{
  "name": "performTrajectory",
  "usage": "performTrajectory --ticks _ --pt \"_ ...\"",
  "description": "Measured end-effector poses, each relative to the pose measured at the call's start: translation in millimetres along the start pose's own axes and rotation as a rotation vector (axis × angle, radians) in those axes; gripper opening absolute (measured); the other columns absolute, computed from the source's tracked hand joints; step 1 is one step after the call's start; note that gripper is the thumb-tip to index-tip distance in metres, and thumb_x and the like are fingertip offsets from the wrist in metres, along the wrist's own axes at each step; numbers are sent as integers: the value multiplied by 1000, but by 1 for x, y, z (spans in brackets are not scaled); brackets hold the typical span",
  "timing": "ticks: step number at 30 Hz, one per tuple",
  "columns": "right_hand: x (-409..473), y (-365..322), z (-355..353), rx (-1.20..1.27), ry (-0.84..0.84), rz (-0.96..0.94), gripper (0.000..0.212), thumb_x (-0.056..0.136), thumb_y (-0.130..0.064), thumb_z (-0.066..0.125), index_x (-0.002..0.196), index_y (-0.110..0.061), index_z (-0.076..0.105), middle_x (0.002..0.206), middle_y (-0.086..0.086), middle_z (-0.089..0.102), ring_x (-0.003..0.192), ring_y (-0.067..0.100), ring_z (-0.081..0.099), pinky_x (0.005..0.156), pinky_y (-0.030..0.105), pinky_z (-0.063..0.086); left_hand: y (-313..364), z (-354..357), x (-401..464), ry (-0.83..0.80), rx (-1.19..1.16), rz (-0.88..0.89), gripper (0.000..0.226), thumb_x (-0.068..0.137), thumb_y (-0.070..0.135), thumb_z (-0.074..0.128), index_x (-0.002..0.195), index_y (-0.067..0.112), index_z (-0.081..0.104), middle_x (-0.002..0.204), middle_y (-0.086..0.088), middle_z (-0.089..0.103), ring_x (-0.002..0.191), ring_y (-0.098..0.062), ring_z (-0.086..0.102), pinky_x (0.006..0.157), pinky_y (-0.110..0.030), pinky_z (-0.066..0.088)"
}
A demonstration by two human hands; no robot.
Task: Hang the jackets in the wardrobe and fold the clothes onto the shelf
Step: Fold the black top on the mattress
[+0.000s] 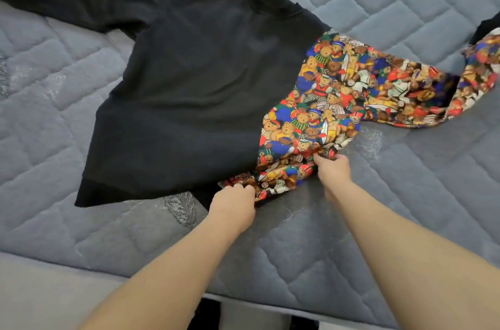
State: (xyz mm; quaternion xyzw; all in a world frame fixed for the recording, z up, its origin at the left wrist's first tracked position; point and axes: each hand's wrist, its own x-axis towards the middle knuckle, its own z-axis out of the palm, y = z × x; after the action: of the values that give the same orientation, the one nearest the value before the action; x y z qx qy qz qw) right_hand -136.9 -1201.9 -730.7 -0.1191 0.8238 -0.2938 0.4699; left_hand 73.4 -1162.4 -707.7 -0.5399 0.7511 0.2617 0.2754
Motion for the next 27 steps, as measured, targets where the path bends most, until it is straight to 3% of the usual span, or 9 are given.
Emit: performTrajectory --ticks 2,5,8,10,12,15,20,24,27 --pt "3 -2 -6 -76 -81 4 13 90 -15 58 78 -17 52 74 5 52 60 21 45 54 27 35 18 -9 1 -221 -146 -11 35 94 30 45 123 13 55 126 -10 58 113 -32 57 85 -39 49" --pt "4 -4 -40 -368 -163 -8 15 89 -7 51 75 -13 48 70 8 49 57 22 44 51 24 34 70 -5 -19 -649 -487 -42 49 82 26 51 129 12 51 128 -8 54 96 -33 62 70 -35 59" --pt "-2 0 -90 -758 -195 -23 16 85 -2 53 71 -6 47 71 12 52 64 27 50 53 27 38 125 7 -39 -986 -438 -1 51 90 30 54 137 12 43 135 -12 54 99 -35 64 87 -44 57" --pt "-4 -3 -112 -883 -173 -104 9 86 -7 54 93 -1 53 95 18 57 86 32 57 67 32 46 144 0 -35 -883 -310 42 37 94 34 52 124 11 56 129 -11 61 99 -31 64 88 -41 53" --pt "-4 -10 -121 -976 -159 -224 39 87 -14 54 125 -6 47 127 17 50 115 37 52 92 43 48 143 -20 -23 -543 -247 8 28 94 28 50 113 11 61 124 -10 64 94 -27 62 88 -39 53" --pt "-7 -27 -117 -1059 -230 -435 54 88 -15 50 141 -16 38 143 11 42 130 33 43 105 46 39 120 -58 -5 -190 -144 -65 43 95 27 42 137 13 44 142 -13 46 122 -33 49 99 -47 46" --pt "5 -71 -95 -1073 -263 -561 59 93 -19 43 151 -16 29 156 6 29 141 27 31 111 45 30 81 -106 29 -116 -169 -155 59 94 27 45 148 23 24 152 -6 24 135 -34 31 106 -51 39" --pt "52 -116 -81 -1071 -112 -639 60 96 -28 45 151 -15 26 157 8 26 144 28 24 117 46 26 68 -148 89 3 -250 -85 70 95 28 46 154 33 7 163 2 -4 148 -33 7 112 -59 30" --pt "102 -154 -69 -1074 15 -690 68 95 -36 47 154 -16 19 162 10 14 149 28 12 121 46 14 62 -186 153 85 -279 -46 84 94 35 53 153 44 -7 162 9 -19 150 -29 -15 110 -75 13"
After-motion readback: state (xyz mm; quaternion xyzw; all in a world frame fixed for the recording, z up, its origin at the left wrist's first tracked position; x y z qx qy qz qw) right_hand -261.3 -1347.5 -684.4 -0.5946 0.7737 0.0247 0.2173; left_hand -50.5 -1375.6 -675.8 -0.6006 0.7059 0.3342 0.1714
